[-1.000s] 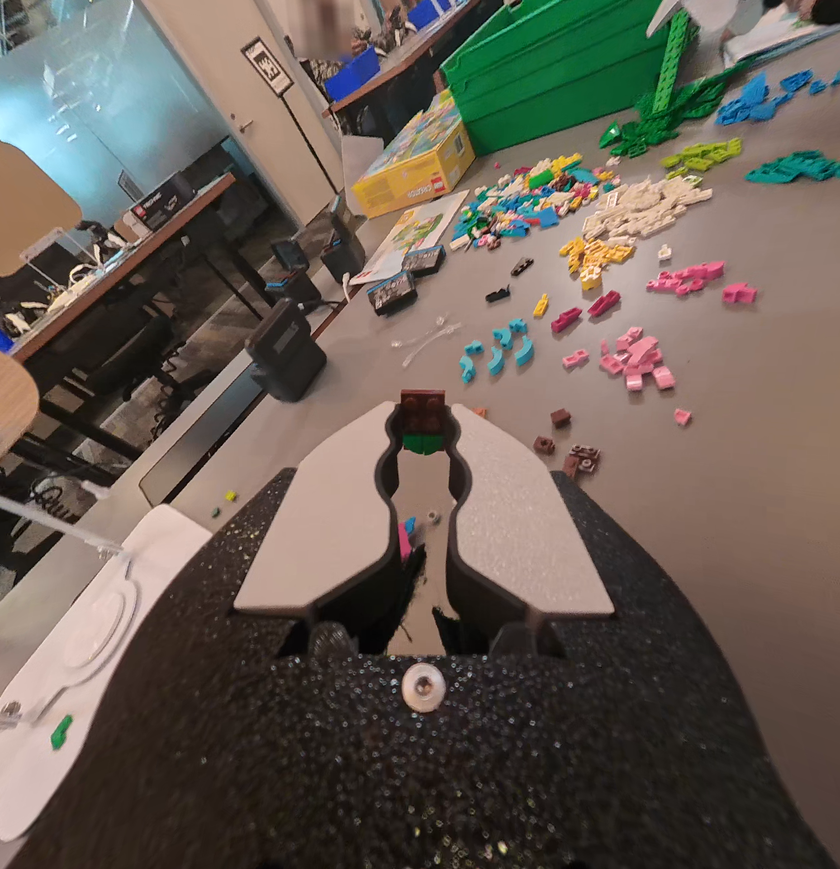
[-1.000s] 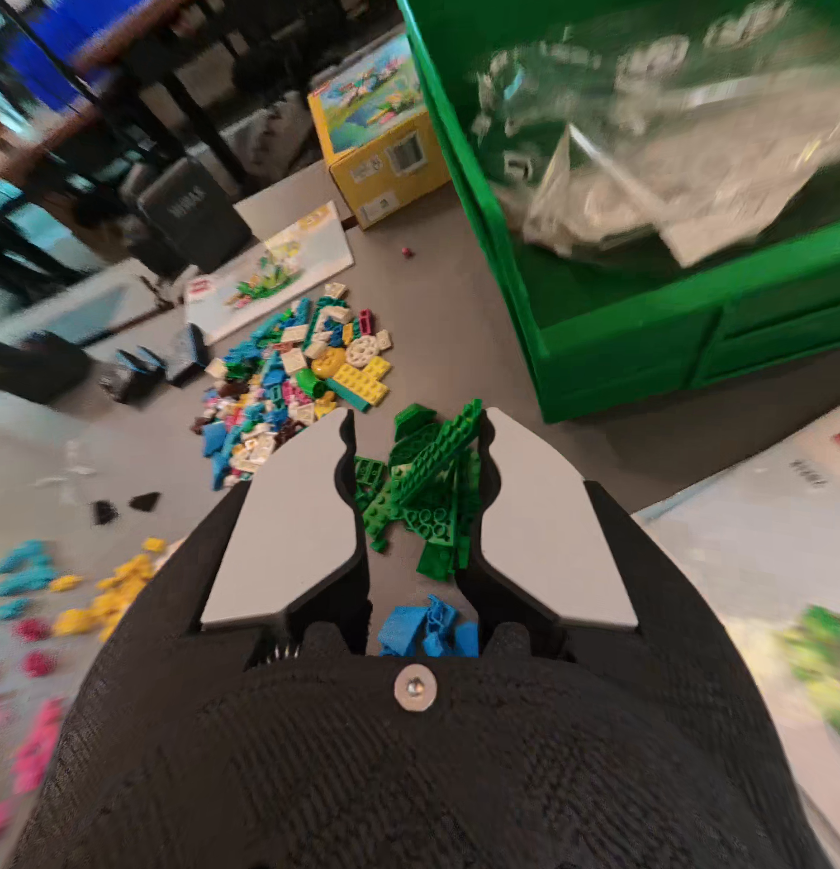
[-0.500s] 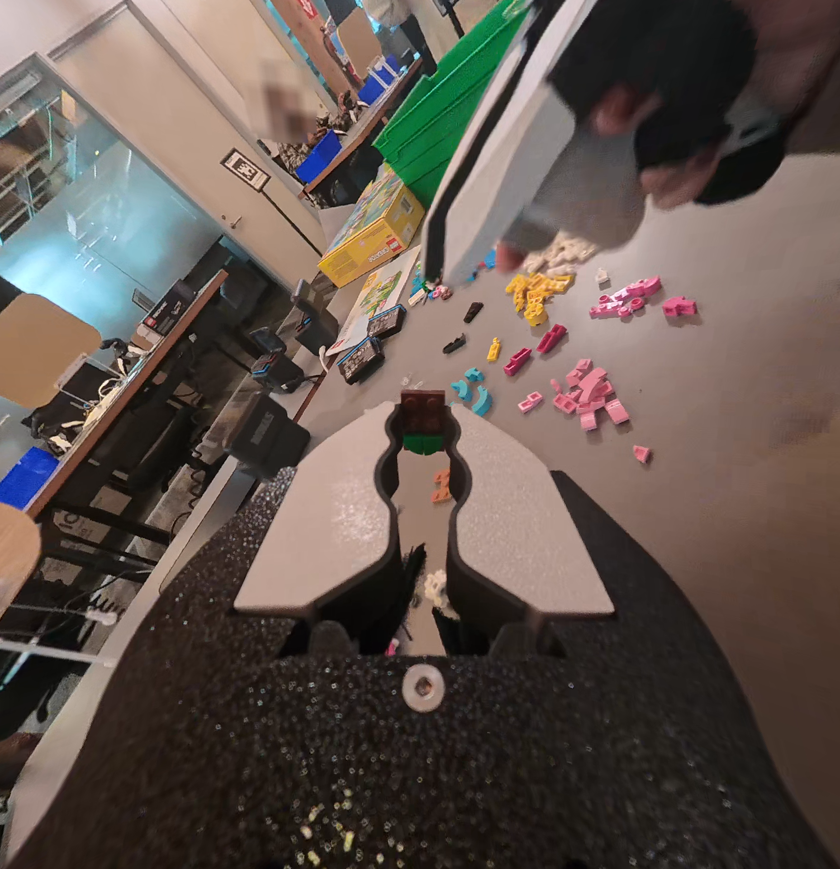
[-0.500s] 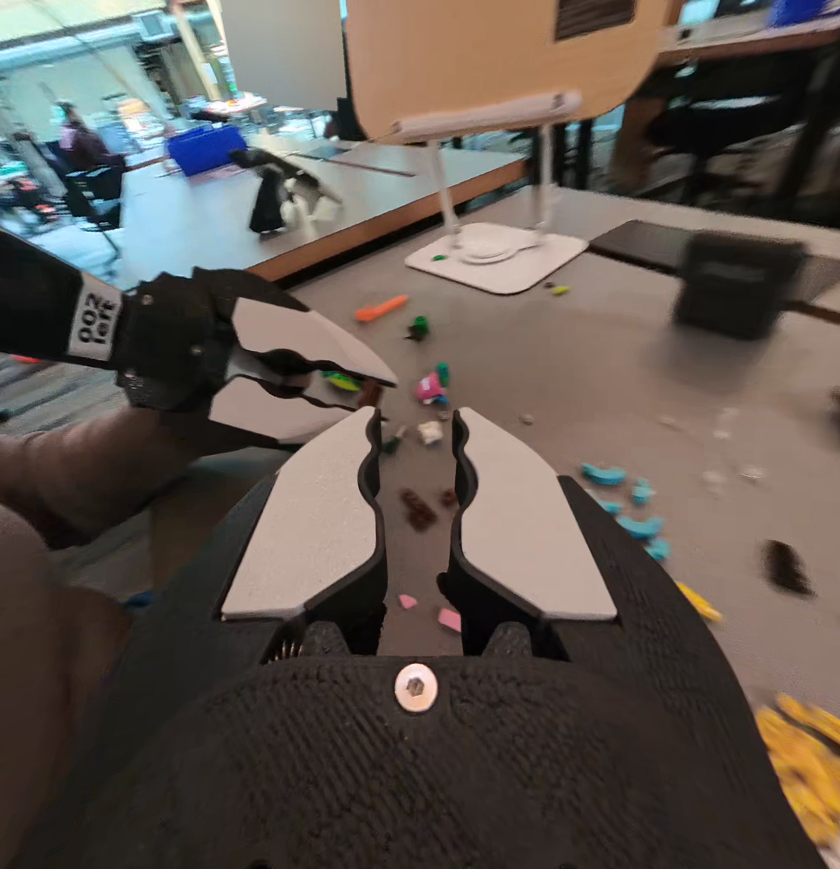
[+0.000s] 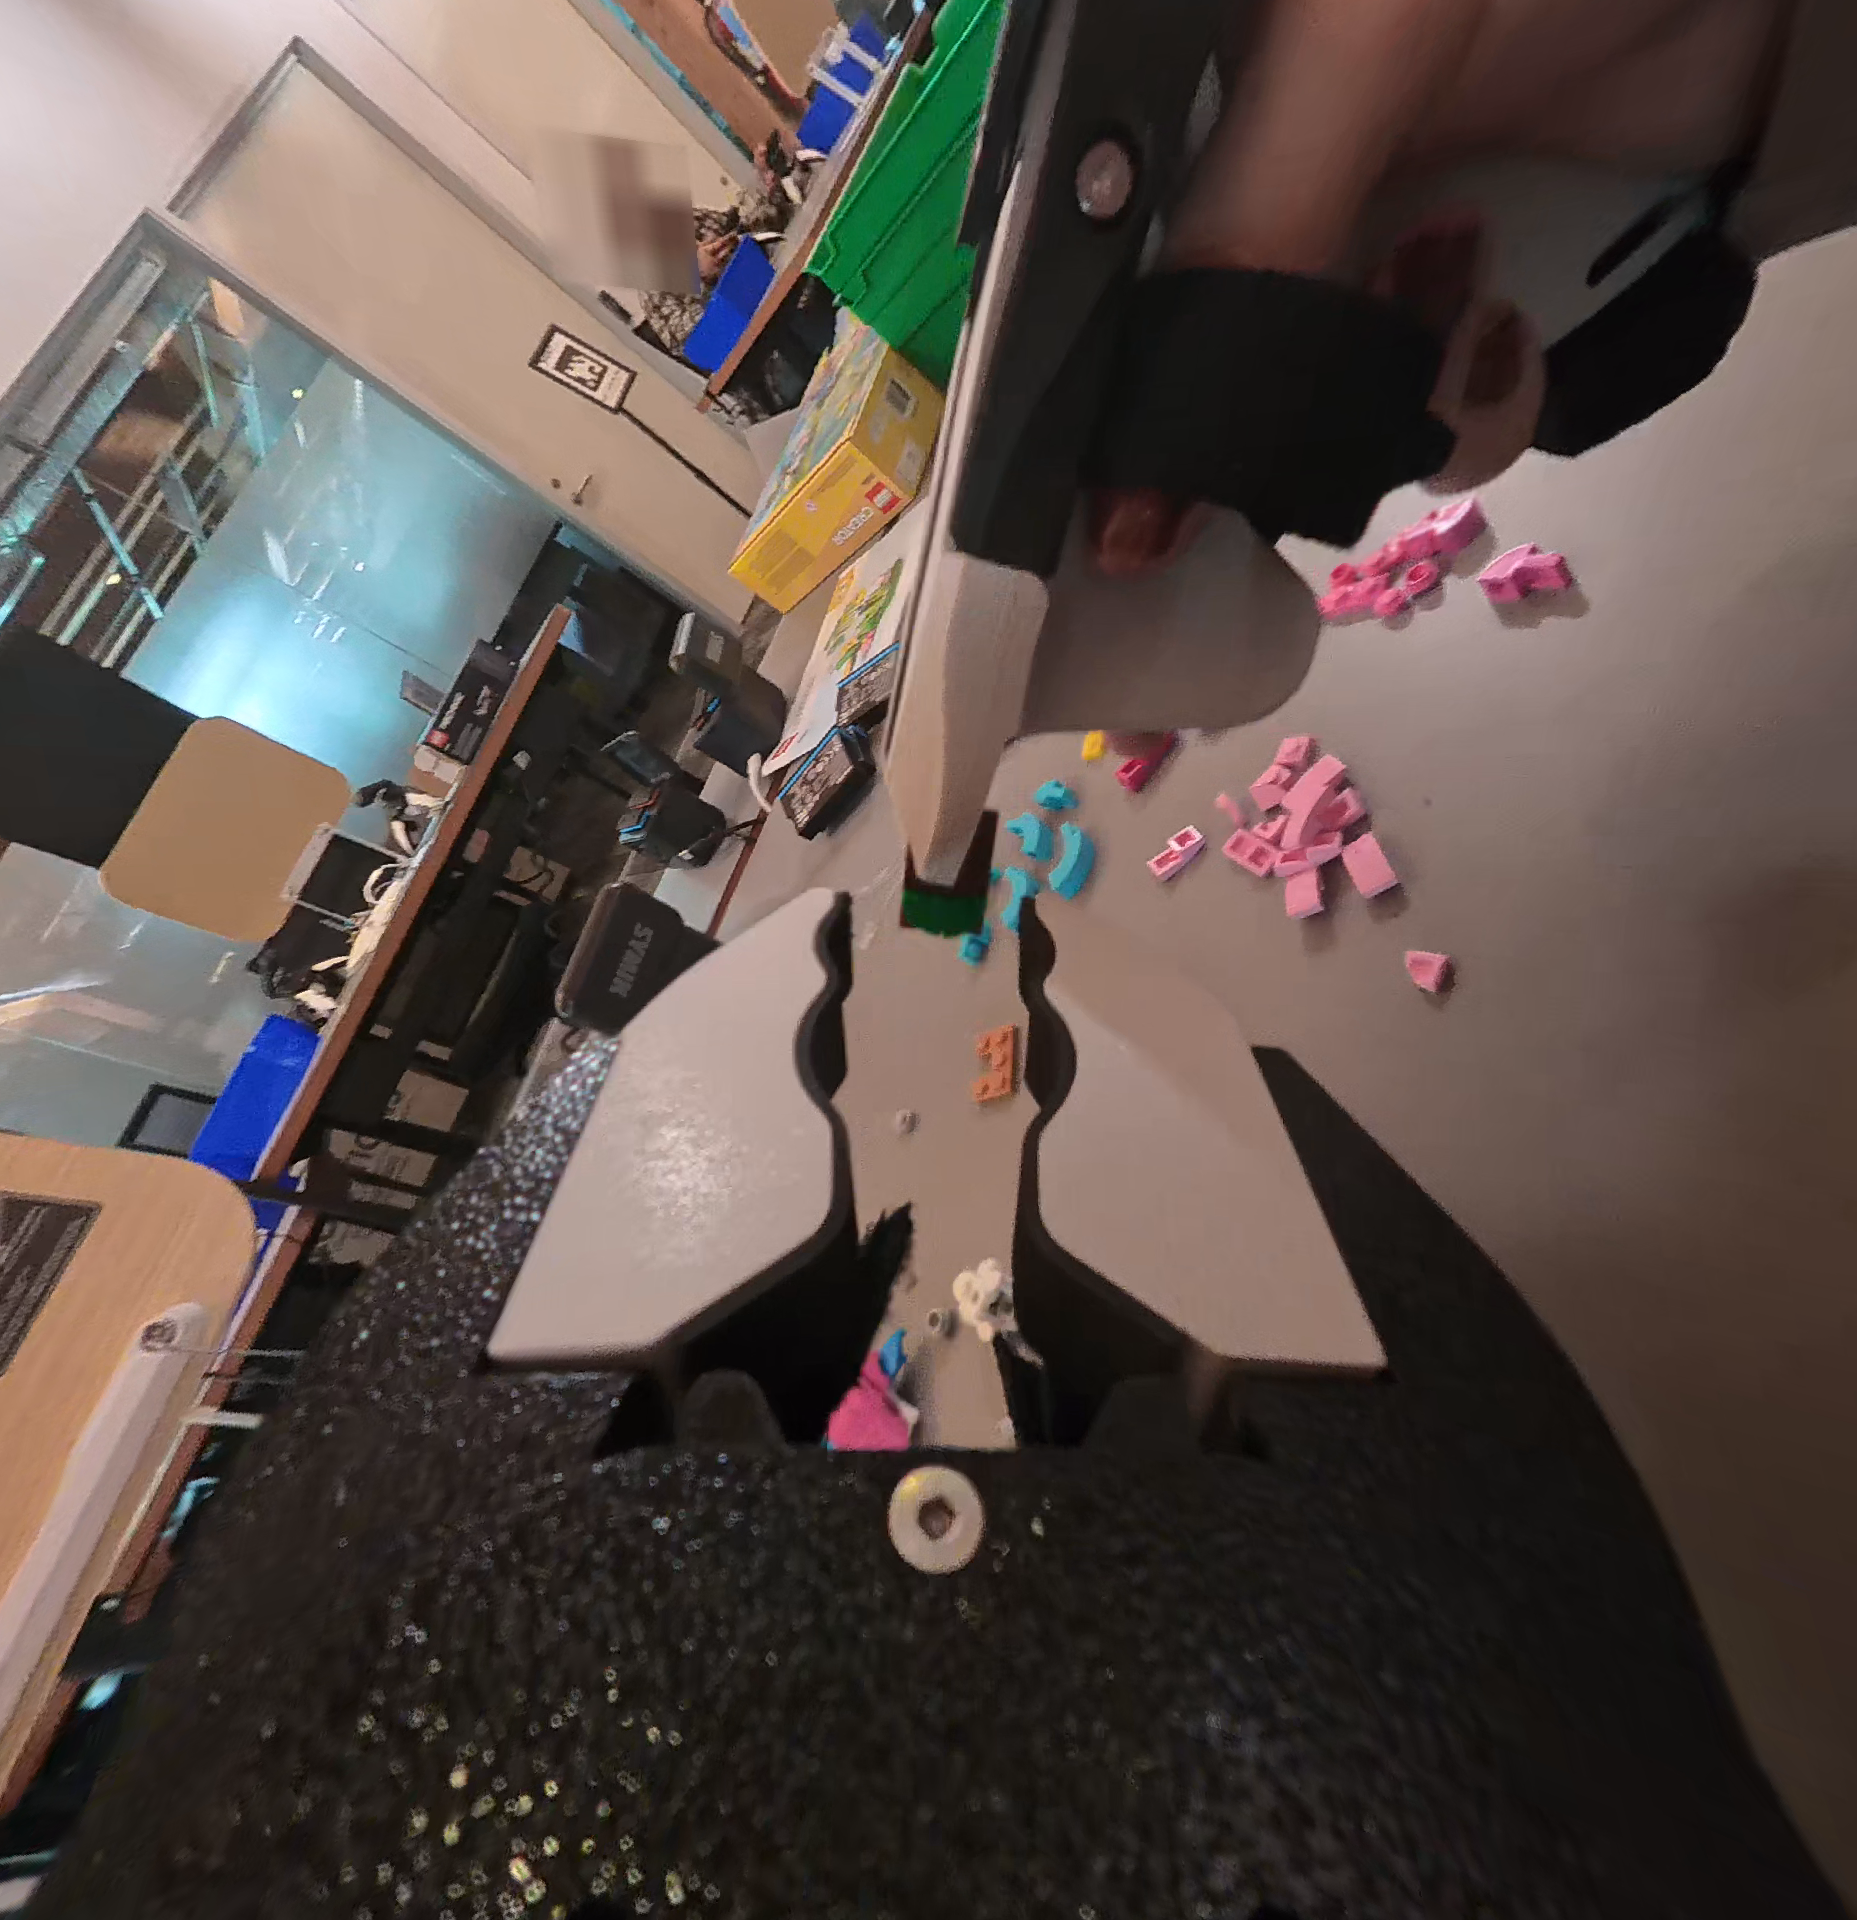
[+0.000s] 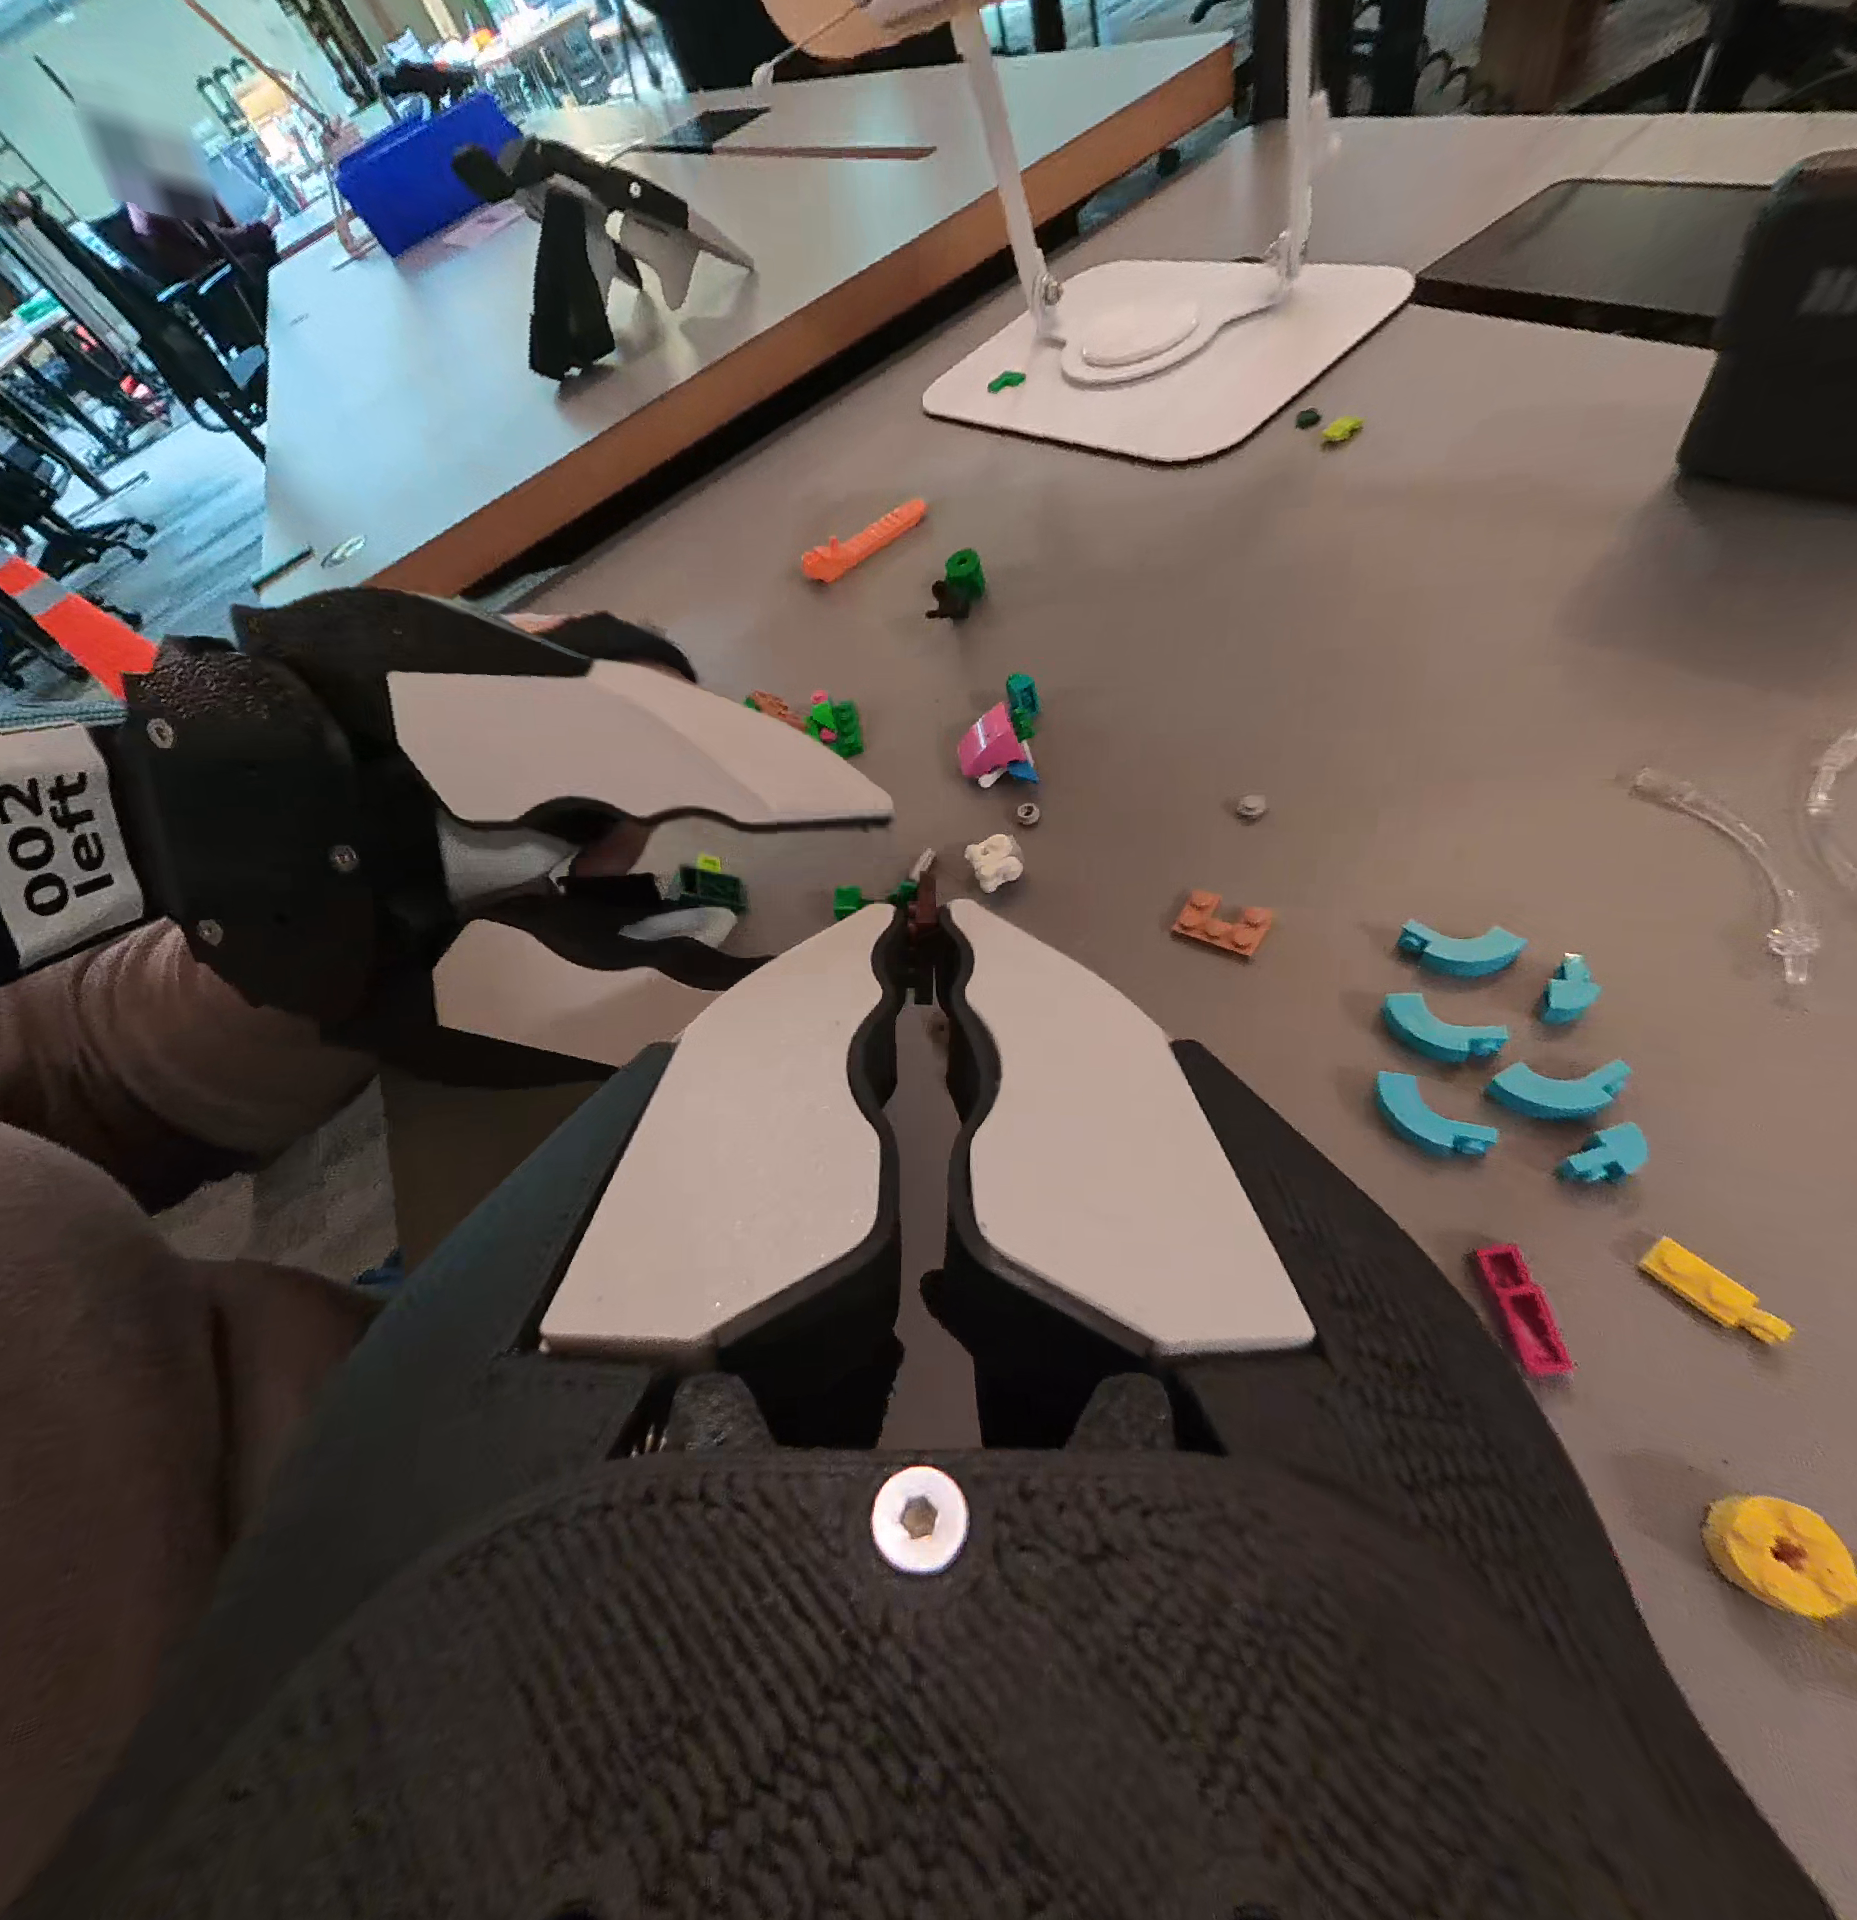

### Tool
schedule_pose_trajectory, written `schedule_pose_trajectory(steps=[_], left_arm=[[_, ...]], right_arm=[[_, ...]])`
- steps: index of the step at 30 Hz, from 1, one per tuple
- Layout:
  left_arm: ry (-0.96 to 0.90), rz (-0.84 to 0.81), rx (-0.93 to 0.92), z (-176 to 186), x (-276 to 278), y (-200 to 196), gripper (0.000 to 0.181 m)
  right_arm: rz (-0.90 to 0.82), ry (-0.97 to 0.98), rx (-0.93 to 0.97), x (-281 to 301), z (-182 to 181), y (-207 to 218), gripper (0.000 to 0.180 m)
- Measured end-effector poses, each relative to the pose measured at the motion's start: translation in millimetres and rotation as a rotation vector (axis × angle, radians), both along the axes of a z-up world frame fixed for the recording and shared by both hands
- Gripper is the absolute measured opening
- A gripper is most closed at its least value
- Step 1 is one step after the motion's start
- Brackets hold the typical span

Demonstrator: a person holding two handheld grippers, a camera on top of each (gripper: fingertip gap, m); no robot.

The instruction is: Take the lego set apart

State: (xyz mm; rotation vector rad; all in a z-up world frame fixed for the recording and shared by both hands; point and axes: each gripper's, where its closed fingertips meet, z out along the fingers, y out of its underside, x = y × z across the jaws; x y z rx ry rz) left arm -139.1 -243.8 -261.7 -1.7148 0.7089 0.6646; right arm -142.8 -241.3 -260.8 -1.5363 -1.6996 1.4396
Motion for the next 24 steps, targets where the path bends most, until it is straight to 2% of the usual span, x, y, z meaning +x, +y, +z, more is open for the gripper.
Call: schedule_pose_trajectory(steps=[2, 6, 13, 17, 24], left_arm=[[0.013, 0.0, -0.013, -2.7, -0.7, -0.4, 0.032], [0.042, 0.01, -0.007, -4.7, -1.2, 2.1, 0.021], [0.065, -0.006, -0.063, -12.9, 0.5, -1.1, 0.015], [-0.059, -0.056, -0.166, -26.5, 0.4, -6.4, 0.015], [-0.106, -0.097, -0.327, -51.6, -2.5, -9.8, 0.014]], right_arm=[[0.005, 0.002, -0.017, 1.9, 0.2, 2.2, 0.003], [0.03, 0.005, -0.037, 4.1, -1.0, -1.6, 0.002], [0.039, 0.024, -0.037, 0.6, -9.4, -9.1, 0.002], [0.094, 0.056, 0.174, 0.3, -22.1, -13.8, 0.003], [0.194, 0.031, 0.54, -3.3, -47.7, -14.4, 0.002]])
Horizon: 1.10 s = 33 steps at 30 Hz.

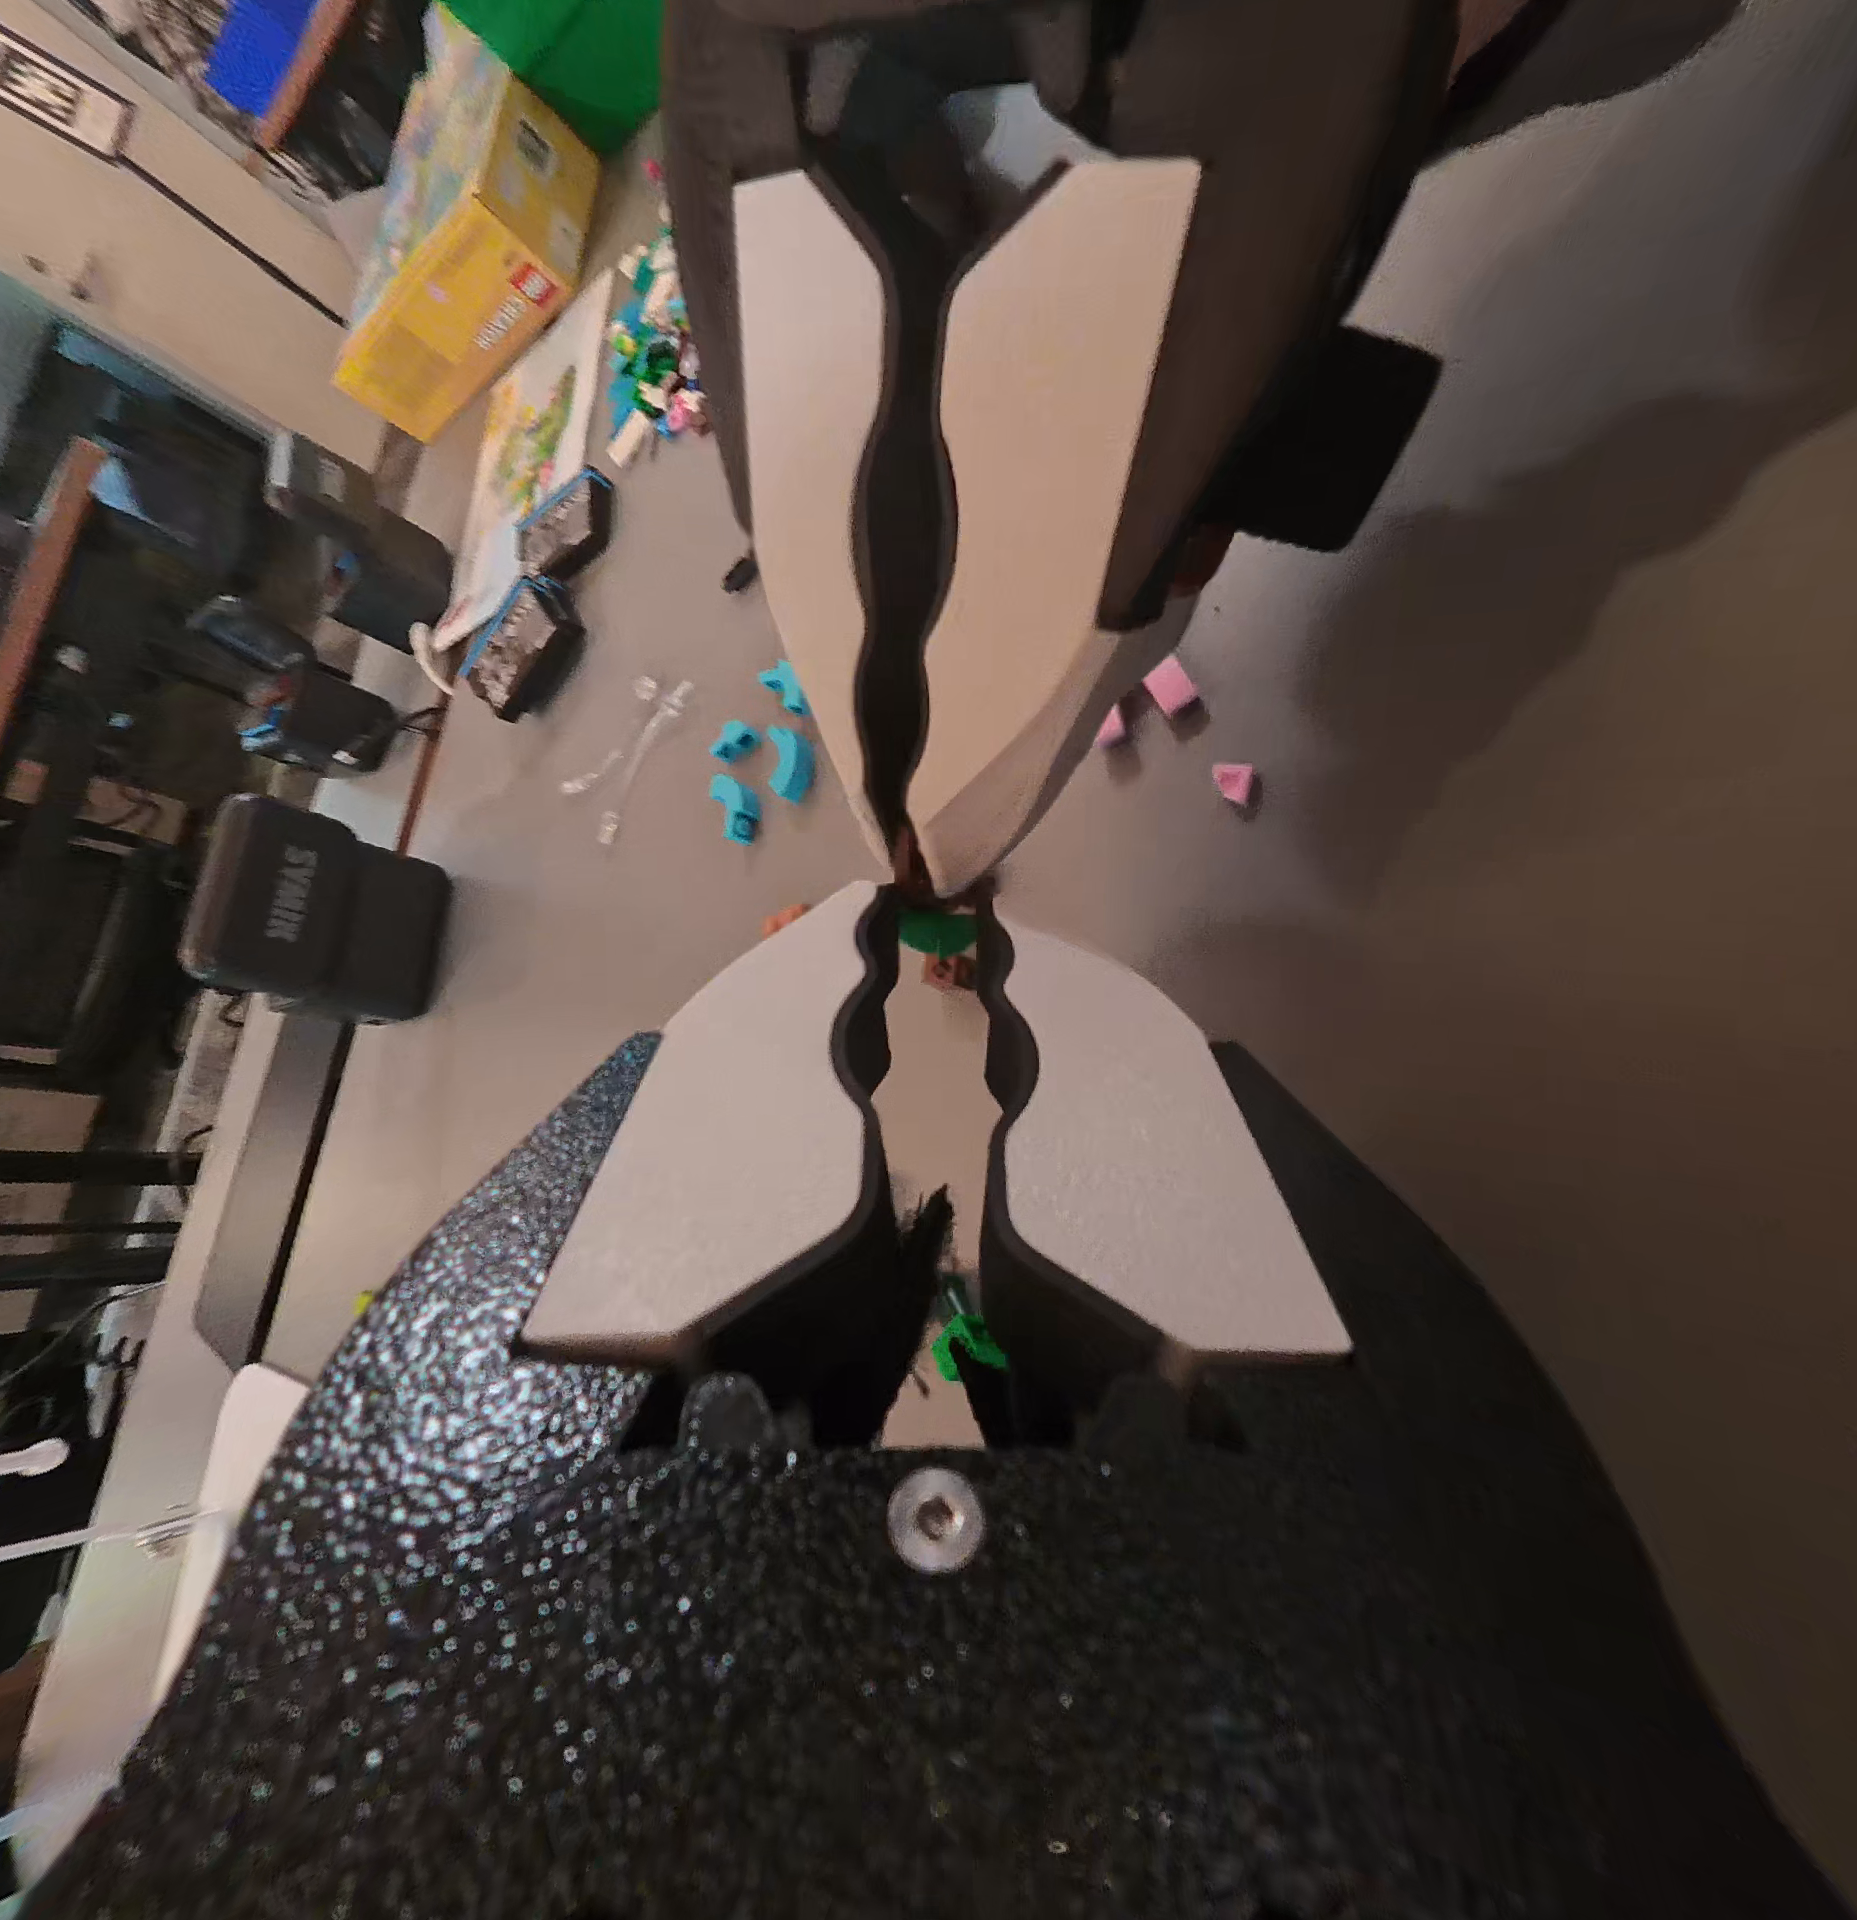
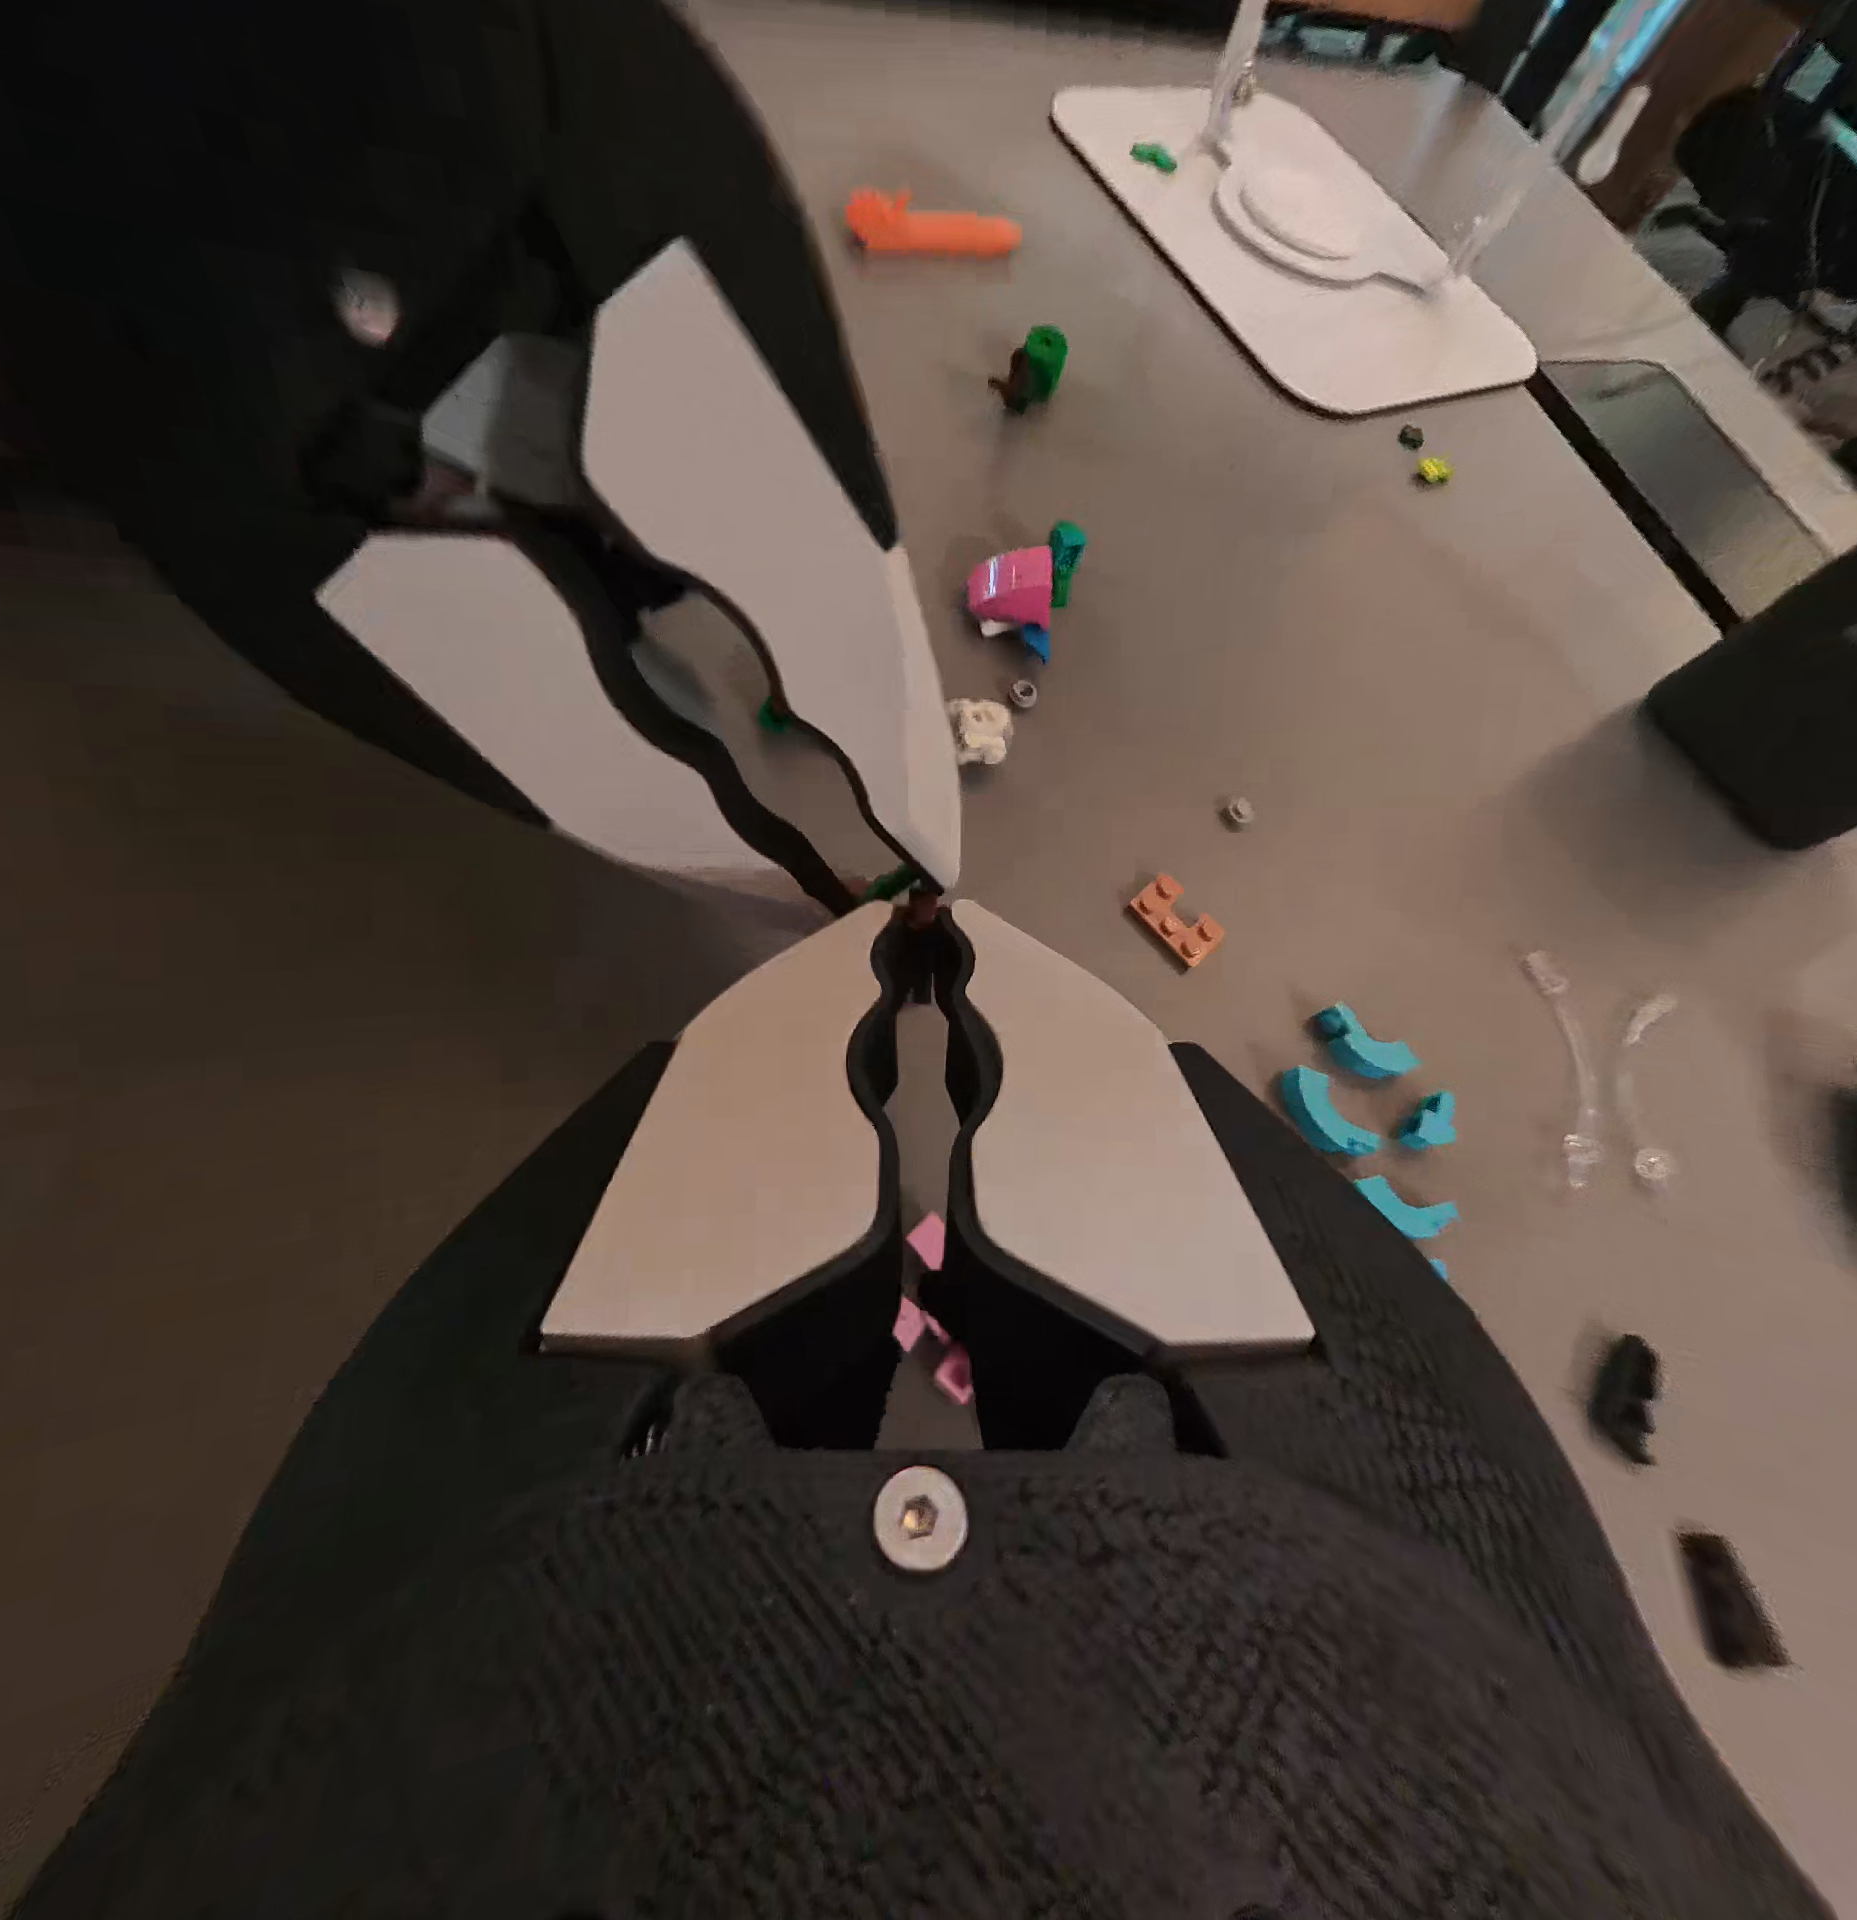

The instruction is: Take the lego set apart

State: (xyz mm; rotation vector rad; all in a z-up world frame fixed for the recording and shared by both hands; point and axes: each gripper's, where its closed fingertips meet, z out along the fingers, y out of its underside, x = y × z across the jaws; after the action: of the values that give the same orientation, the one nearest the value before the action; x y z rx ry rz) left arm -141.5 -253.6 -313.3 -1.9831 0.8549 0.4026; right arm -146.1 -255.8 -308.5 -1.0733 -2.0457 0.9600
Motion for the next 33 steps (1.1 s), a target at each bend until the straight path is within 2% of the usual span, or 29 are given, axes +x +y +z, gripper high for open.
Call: schedule_pose_trajectory(steps=[3, 8, 13, 16, 21, 24, 28, 30, 33], left_arm=[[-0.038, -0.013, -0.035, -7.2, -0.3, -2.0, 0.014], [-0.1, -0.01, -0.038, -10.7, -4.0, -6.1, 0.014], [-0.093, 0.039, 0.031, -2.6, -17.3, -8.4, 0.015], [-0.084, 0.07, 0.083, 7.3, -20.7, -6.7, 0.014], [-0.184, 0.004, 0.149, 39.8, 5.1, 11.5, 0.014], [-0.238, -0.142, 0.155, 71.7, 49.7, 53.3, 0.015], [-0.256, -0.328, 0.151, 95.1, 120.0, 147.0, 0.015], [-0.239, -0.382, 0.173, 89.9, 148.0, 203.2, 0.015], [-0.252, -0.437, 0.105, 62.6, 183.6, 271.5, 0.015]], right_arm=[[0.042, 0.01, 0.131, -2.3, -8.8, -3.3, 0.002], [0.108, 0.063, 0.164, -3.5, -10.8, -6.2, 0.002], [0.052, 0.074, -0.144, 3.3, 9.3, 2.5, 0.003], [-0.085, 0.133, -0.185, 15.7, 27.8, 41.5, 0.002], [-0.486, 0.306, -0.11, 89.5, 82.3, 160.6, 0.003], [-0.737, 0.415, -0.103, 156.0, 120.9, 223.8, 0.002], [-0.86, 0.497, -0.219, 216.9, 143.0, 248.6, 0.002], [-0.883, 0.503, -0.217, 234.9, 143.7, 252.5, 0.002], [-0.933, 0.5, -0.191, 256.8, 134.6, 259.9, 0.003]])
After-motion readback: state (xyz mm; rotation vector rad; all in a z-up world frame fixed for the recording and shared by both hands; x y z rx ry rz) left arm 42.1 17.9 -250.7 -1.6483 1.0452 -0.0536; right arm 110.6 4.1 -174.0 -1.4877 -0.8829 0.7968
